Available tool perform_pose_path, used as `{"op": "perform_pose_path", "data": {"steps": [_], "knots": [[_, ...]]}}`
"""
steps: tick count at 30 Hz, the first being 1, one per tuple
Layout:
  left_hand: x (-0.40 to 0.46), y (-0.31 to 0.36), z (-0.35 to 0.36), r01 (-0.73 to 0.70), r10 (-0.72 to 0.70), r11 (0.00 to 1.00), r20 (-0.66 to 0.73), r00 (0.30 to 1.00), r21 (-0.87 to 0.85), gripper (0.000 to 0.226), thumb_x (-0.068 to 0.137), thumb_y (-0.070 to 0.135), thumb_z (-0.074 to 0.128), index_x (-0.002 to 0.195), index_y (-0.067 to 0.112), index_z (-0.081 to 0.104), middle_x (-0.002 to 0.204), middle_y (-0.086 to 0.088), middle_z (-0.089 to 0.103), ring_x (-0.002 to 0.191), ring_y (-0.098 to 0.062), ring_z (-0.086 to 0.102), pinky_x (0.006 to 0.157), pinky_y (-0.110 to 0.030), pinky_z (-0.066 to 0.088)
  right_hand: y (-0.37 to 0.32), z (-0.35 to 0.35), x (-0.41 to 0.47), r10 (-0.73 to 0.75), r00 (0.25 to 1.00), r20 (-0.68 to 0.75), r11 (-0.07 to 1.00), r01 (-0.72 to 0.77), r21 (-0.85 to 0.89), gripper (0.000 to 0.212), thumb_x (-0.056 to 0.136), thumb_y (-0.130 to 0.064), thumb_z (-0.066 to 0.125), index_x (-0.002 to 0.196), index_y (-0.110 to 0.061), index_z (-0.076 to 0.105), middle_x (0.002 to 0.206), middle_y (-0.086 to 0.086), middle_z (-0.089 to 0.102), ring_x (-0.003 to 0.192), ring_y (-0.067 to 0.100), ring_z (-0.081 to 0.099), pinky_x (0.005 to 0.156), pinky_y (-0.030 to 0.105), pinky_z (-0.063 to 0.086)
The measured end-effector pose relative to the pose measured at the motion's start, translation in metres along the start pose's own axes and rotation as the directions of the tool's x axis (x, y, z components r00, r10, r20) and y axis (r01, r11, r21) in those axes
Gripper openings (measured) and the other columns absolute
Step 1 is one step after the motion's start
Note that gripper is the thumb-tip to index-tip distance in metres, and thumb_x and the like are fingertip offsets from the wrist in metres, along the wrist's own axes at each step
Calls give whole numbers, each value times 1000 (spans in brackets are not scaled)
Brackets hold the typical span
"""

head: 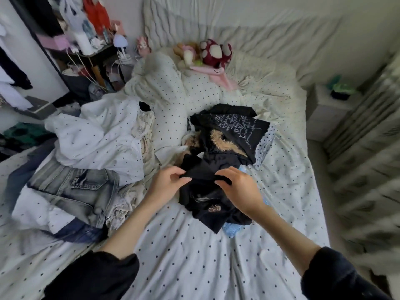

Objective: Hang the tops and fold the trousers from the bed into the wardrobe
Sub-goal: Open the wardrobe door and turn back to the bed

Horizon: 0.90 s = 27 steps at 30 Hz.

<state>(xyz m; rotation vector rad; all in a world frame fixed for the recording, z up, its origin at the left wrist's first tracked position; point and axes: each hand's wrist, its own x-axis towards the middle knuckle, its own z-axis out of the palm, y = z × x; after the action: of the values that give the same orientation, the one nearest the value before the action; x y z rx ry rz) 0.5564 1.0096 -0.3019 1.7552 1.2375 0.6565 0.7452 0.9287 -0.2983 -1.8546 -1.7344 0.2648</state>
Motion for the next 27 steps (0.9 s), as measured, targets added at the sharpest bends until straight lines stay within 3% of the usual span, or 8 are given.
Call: {"op": "perform_pose_path", "data": {"steps": [4,8,11,15,19,21,24,27], "knots": [[-33,34,-37,-181,182,981,-6,983,75,11,82,14,69,90,7,68,95,5,60,87,-2,56,75,0,36,-40,-37,-13,10,998,-62,1000,-9,15,21,88,-23,65,107,-16,71,99,-1,69,77,14,62,70,25,47],[-65,71,-71,-211,211,977,-38,977,1,4,86,19,65,88,16,63,90,1,69,84,-13,64,75,-18,45,-89,-72,-19,-19,991,-134,998,28,64,20,86,-21,67,105,-16,72,99,1,72,87,20,66,79,35,53],[-83,103,-98,-304,301,953,-124,946,-4,3,85,18,65,87,21,64,85,10,67,83,-9,62,78,-20,47,-122,-99,-24,22,986,-167,984,9,179,23,84,-20,69,106,-13,72,99,1,72,84,12,66,83,28,52],[-98,125,-118,-357,367,930,-238,899,88,14,86,19,64,100,20,65,91,7,63,85,-10,57,71,-8,40,-162,-127,-24,114,974,-195,933,-37,357,23,83,-15,71,104,-6,72,92,1,71,79,6,62,74,6,48],[-121,122,-110,-391,461,881,-296,837,267,35,86,14,64,118,18,53,106,8,49,91,-9,46,80,-12,35,-180,-135,-19,333,943,-16,736,-250,630,2,82,-9,70,82,-11,71,91,13,71,76,23,69,66,30,59],[-133,117,-99,-431,524,843,-315,791,321,26,85,16,66,109,16,57,98,10,51,90,-10,47,82,-23,40,-181,-132,-20,420,902,96,609,-359,708,4,82,-6,70,85,-4,68,94,17,69,71,21,68,53,25,57],[-140,114,-88,-488,571,806,-226,789,335,18,85,17,66,102,16,62,94,11,55,89,-8,49,82,-28,44,-180,-126,-20,418,900,125,652,-393,648,17,81,-8,72,95,1,67,96,18,68,77,22,68,50,24,53],[-135,122,-86,-462,489,860,-87,868,216,39,85,21,66,122,19,54,115,11,54,109,-4,48,91,-19,37,-181,-126,-19,405,906,127,670,-388,633,12,81,-9,72,88,-1,67,91,17,68,78,23,68,55,27,56]]}}
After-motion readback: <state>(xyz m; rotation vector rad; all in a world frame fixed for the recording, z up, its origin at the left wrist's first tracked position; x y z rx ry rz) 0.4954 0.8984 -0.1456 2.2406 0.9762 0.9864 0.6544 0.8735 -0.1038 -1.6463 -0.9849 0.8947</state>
